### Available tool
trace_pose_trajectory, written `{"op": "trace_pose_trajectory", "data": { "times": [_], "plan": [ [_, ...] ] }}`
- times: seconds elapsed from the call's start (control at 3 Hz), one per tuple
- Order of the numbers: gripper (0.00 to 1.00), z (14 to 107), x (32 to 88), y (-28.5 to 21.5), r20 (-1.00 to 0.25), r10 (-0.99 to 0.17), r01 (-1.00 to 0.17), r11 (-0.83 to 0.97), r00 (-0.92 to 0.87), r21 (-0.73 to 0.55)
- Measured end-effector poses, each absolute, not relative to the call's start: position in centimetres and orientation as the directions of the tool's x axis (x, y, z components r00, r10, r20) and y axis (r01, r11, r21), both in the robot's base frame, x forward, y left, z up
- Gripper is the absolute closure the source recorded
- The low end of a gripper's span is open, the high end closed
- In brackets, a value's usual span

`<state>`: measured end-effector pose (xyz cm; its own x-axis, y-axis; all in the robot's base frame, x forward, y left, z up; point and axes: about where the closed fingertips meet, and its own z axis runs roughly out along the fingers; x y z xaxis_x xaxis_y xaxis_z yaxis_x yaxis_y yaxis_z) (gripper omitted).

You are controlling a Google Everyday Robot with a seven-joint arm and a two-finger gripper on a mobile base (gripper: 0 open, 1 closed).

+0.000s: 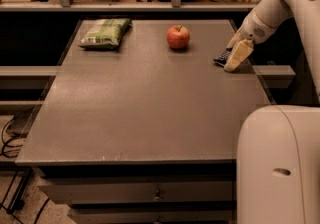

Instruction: Pick rxbar blueberry

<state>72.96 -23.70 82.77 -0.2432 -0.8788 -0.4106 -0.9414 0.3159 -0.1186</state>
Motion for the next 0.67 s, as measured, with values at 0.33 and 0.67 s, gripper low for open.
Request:
{"op": "trace_pose_trajectory", "data": {
  "times": [0.33, 0.67],
  "plan": [
    [0.88, 83.2, 72.9, -23.7, -0.411, -0.879, -0.941, 0.316, -0.243, -0.119],
    [1.00, 86.0, 73.2, -23.1, -0.405, -0.892, -0.938, 0.297, -0.204, -0.181]
  ]
}}
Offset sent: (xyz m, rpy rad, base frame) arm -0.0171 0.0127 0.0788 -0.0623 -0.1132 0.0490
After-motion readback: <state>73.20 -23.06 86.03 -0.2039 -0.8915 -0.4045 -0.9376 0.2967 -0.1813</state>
